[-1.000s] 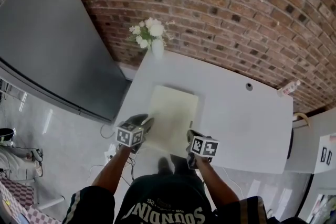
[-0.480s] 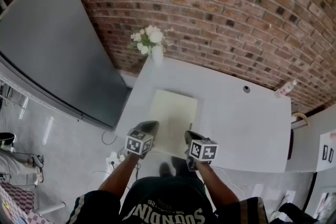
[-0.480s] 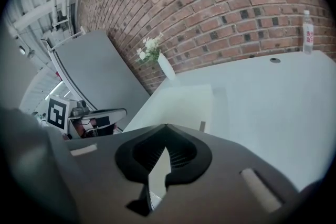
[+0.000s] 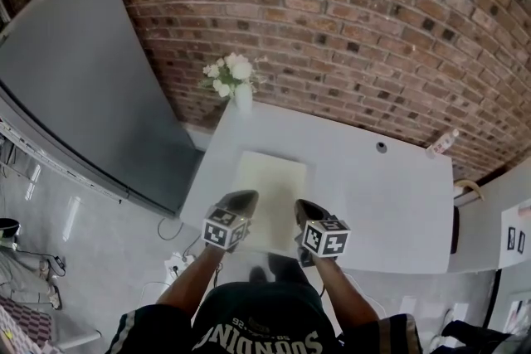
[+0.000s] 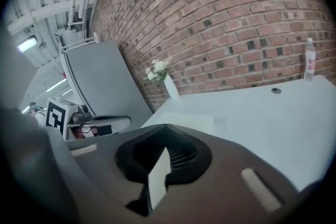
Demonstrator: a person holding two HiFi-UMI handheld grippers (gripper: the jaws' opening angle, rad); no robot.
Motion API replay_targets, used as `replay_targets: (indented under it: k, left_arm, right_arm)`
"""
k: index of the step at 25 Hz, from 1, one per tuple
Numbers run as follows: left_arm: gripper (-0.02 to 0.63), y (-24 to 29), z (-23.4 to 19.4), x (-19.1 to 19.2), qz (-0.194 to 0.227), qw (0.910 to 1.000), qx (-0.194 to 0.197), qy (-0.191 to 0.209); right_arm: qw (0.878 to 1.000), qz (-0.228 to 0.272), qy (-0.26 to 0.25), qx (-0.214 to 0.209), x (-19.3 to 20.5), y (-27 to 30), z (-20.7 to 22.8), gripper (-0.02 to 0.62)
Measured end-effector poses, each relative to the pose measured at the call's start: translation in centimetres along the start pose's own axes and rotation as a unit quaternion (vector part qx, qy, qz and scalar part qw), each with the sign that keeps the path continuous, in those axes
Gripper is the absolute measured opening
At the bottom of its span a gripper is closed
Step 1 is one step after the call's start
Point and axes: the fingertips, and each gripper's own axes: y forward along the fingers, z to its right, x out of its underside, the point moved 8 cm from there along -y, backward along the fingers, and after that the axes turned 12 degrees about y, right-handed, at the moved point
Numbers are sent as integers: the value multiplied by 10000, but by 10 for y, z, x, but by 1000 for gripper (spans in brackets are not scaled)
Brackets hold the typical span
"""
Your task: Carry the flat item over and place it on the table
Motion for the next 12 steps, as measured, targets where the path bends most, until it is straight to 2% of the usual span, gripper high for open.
replay_targets:
  k: [5,12]
  left_arm:
    - [11,-4,0,-34,436,9990,55,107]
    - [11,-16,2,-82,1070,9937,50,331]
  right_arm:
    - [9965,656,-526,-20,-31,-23,-17,0]
    - [9808,1602,-1106,106,-51,-49,-34,0]
